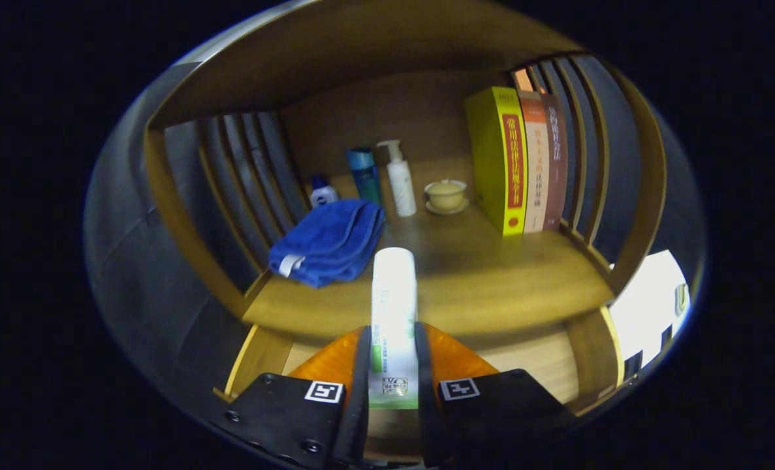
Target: Pull open the drawer, take out the items inside it, and place them on the countertop above the cabinet.
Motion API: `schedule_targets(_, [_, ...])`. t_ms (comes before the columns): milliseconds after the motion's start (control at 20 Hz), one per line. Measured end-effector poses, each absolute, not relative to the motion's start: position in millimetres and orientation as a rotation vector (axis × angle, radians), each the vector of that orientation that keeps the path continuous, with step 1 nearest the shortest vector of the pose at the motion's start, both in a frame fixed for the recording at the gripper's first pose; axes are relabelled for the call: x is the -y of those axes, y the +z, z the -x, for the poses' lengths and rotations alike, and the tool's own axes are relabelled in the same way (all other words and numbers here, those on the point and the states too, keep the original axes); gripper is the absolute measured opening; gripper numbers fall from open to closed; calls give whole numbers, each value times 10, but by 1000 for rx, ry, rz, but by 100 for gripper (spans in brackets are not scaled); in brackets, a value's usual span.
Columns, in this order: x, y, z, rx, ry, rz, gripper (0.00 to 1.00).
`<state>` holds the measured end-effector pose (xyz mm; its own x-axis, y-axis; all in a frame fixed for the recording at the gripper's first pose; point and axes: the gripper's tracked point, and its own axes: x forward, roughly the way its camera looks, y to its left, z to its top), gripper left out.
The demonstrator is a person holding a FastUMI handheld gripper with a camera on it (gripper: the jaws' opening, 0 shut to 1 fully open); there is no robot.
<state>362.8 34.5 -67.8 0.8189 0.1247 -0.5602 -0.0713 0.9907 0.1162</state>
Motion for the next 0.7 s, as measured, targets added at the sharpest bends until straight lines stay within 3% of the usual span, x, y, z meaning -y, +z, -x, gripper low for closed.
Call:
schedule_targets(350, [-310, -867, -4389, -631, 50, -61, 40])
schedule_targets(700, [-201, -1297, -4537, -699, -5, -140, 41])
